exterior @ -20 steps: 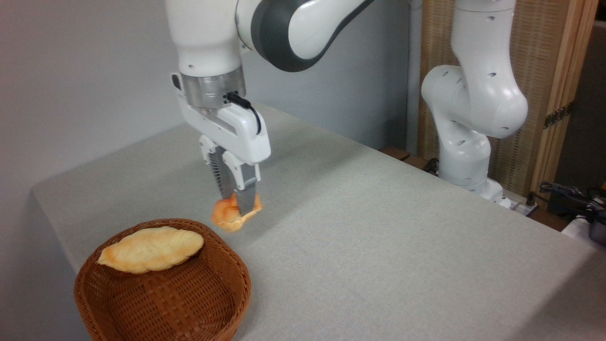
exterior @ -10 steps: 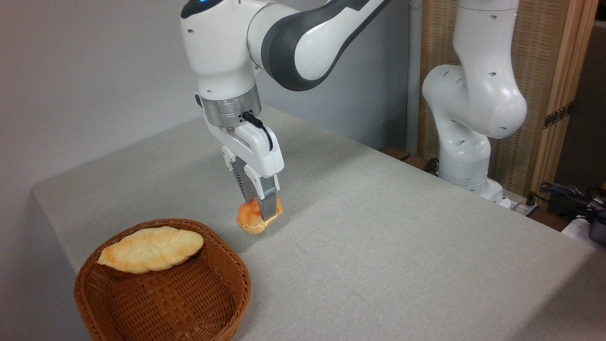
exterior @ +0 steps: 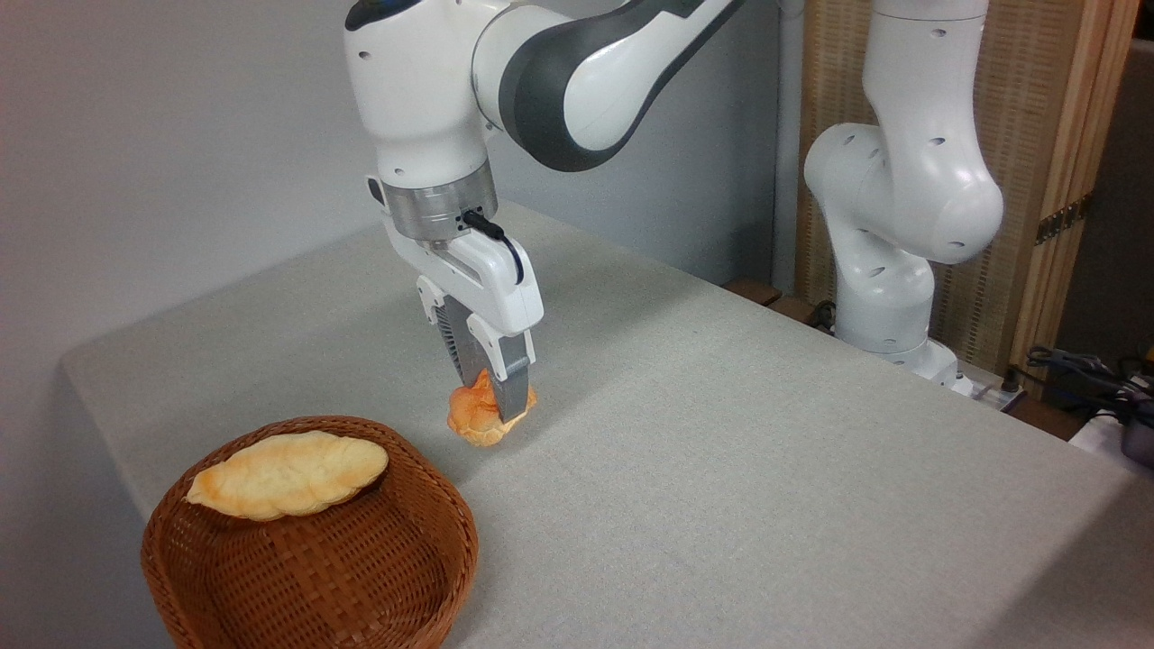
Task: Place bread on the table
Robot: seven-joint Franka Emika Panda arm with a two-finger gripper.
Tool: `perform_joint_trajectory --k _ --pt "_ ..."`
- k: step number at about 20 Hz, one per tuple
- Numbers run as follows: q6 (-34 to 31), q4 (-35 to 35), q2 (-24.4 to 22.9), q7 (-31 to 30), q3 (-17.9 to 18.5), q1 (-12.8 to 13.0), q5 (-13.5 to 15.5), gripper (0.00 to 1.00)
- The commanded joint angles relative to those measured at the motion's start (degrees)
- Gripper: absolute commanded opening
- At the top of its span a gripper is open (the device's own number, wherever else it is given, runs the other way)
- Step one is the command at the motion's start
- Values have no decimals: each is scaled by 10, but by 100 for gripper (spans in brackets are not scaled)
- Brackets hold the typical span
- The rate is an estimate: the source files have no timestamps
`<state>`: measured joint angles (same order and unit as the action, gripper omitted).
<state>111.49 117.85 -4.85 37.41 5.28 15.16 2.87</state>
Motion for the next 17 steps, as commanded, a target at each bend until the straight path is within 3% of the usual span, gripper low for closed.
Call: perform_joint_trajectory --k 1,7,12,17 --pt "9 -15 -5 -8 7 1 3 100" --pt "10 -29 -5 -3 8 -3 3 100" --pt "20 -55 -4 -2 39 -3 3 100" --pt "20 -65 0 -1 40 -3 -1 100"
